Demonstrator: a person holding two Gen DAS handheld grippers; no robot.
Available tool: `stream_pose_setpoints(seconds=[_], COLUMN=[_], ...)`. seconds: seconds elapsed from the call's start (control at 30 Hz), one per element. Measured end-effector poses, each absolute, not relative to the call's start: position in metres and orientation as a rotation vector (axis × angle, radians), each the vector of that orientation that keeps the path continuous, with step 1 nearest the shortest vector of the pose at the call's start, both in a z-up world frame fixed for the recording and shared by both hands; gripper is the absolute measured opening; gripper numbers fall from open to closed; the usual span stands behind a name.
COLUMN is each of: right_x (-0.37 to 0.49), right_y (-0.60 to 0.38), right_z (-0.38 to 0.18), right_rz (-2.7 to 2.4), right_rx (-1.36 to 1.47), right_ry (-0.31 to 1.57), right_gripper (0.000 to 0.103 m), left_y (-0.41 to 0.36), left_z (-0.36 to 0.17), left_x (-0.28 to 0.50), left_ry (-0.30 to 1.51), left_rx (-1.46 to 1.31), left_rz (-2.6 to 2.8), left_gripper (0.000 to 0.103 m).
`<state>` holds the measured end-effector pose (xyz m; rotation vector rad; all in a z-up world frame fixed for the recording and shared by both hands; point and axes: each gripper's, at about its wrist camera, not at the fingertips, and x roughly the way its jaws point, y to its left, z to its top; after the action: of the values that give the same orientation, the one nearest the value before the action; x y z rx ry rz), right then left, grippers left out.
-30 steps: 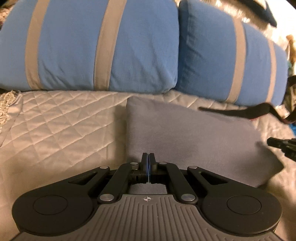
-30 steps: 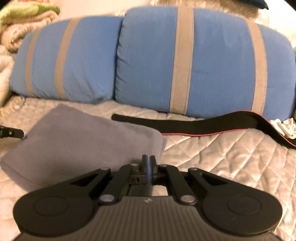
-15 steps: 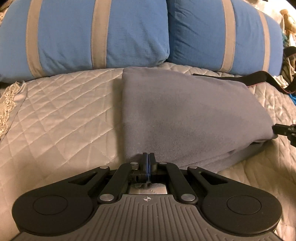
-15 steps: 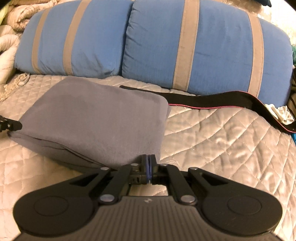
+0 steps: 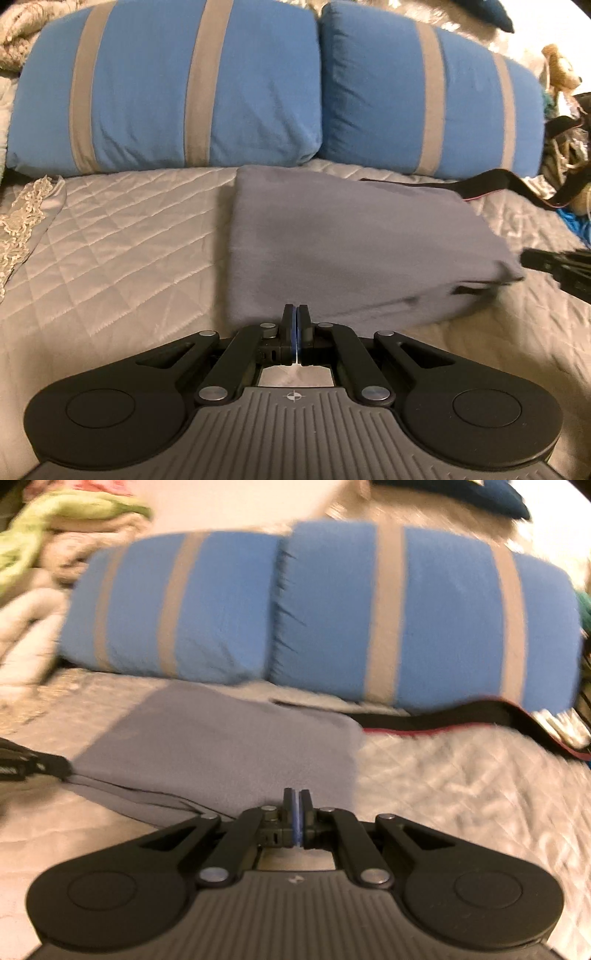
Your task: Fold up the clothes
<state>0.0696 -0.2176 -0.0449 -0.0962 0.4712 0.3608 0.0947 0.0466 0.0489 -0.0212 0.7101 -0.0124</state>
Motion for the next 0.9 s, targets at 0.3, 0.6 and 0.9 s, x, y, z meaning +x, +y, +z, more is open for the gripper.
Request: stream_pose_setpoints(seconds=[0.3, 0.6, 0.9], right_x=[0.081, 0.060, 0.017], right_y=[-0.155, -0.168, -0.175], right_z=[-0.057, -0.056, -0.053], right_rz=[0.494, 0.434, 0.375], right_rx=[-0.159, -0.114, -0.118], right_ry=[0.551, 0.608, 0.587], right_gripper=[0.003, 0.007, 0.009], left_y=[0.023, 0.024, 0.016], left_z=[0.049, 0.059, 0.063], left_x=[0.062, 0.040, 0.024], left_ry=[0.699, 0.670, 0.656], left_rx=[-0.018, -0.015, 0.011], left_rz=[-0.056, -0.053, -0.062], left_gripper=[0.001, 0.001, 0.001])
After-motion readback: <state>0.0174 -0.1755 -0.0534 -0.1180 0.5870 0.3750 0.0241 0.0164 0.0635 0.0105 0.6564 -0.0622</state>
